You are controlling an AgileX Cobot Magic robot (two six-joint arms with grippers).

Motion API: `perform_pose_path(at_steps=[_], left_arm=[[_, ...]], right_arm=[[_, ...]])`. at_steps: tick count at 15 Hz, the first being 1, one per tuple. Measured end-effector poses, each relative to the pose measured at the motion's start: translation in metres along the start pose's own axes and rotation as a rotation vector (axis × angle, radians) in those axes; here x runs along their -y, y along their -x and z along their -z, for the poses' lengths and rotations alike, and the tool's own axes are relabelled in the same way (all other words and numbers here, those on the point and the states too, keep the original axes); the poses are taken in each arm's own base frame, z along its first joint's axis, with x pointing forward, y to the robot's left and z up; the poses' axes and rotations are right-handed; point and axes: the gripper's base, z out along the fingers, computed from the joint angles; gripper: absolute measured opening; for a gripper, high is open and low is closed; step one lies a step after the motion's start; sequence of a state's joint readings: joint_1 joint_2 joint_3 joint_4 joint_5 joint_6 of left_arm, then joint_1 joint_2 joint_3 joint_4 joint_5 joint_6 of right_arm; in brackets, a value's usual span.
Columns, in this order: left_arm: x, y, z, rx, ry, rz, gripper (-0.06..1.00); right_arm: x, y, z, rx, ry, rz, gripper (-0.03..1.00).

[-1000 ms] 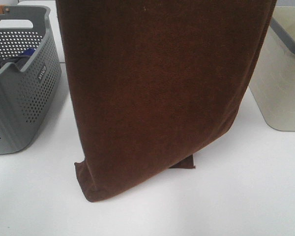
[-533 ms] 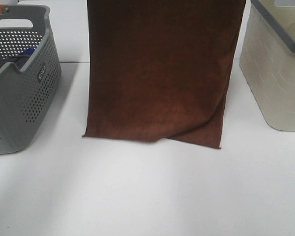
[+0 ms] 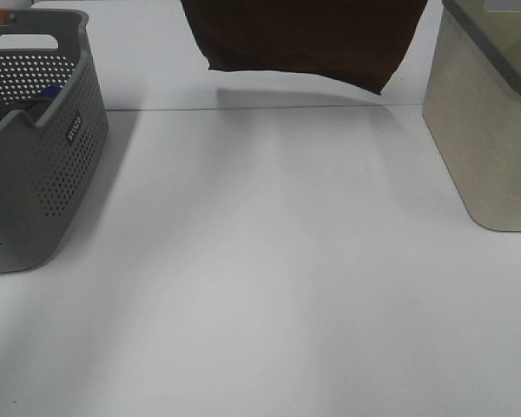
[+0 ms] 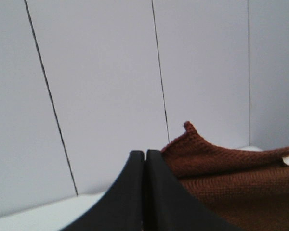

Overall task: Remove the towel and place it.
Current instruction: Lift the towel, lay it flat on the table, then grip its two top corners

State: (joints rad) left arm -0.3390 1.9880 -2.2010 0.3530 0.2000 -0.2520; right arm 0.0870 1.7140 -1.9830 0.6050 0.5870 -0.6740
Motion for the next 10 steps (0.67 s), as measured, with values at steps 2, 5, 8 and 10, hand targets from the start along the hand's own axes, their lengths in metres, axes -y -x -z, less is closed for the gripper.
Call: perform_pose_path(at_steps=[2,5,8,10], left_arm=[[-0.001,-0.044,0.001,-0.312,0.042,0.018,0.0],[0.004,-0.086,0.013,-0.668,0.05,0.132,0.0],[0.009,-0.101,0.028,-0.911,0.037,0.207,0.0],[0.014,-0.107,0.036,-1.018,0.025,0.223,0.0]], right_arm=[[-0.007,-0.047,-0.016,-0.222,0.09,-0.06,0.0],[-0.015,-0.089,-0.022,-0.42,0.152,-0.19,0.0],[-0.024,-0.105,-0.014,-0.6,0.229,-0.241,0.0],[-0.028,-0.11,-0.008,-0.685,0.274,-0.256,0.0]])
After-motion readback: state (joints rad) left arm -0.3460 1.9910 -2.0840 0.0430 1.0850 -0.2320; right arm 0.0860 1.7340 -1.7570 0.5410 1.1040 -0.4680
